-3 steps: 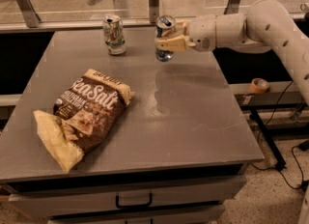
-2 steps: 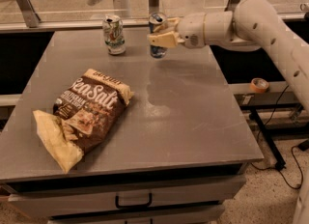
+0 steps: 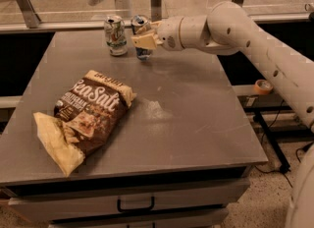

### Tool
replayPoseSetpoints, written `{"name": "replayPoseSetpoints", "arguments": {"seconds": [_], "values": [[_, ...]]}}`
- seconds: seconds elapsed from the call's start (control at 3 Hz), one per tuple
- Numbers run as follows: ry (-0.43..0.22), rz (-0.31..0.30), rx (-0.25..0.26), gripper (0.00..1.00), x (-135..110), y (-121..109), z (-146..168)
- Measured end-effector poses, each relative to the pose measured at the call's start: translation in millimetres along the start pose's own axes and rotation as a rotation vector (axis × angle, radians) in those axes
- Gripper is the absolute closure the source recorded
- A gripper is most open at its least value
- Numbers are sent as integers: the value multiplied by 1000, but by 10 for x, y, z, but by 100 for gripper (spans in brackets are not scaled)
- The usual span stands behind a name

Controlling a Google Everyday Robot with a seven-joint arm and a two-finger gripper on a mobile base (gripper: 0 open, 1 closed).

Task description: Move redbull can near 7up can

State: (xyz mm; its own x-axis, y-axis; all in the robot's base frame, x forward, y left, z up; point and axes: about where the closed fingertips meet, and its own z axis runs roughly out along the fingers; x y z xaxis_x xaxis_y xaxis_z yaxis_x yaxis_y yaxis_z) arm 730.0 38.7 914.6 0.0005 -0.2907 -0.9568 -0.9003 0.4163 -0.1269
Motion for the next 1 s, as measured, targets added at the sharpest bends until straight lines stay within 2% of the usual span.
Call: {"name": "replayPoseSetpoints", "arguments": {"seconds": [0.33, 1.0], "values": [[26, 20, 27, 82, 16, 5, 206], [44, 94, 24, 36, 70, -22, 478]]}}
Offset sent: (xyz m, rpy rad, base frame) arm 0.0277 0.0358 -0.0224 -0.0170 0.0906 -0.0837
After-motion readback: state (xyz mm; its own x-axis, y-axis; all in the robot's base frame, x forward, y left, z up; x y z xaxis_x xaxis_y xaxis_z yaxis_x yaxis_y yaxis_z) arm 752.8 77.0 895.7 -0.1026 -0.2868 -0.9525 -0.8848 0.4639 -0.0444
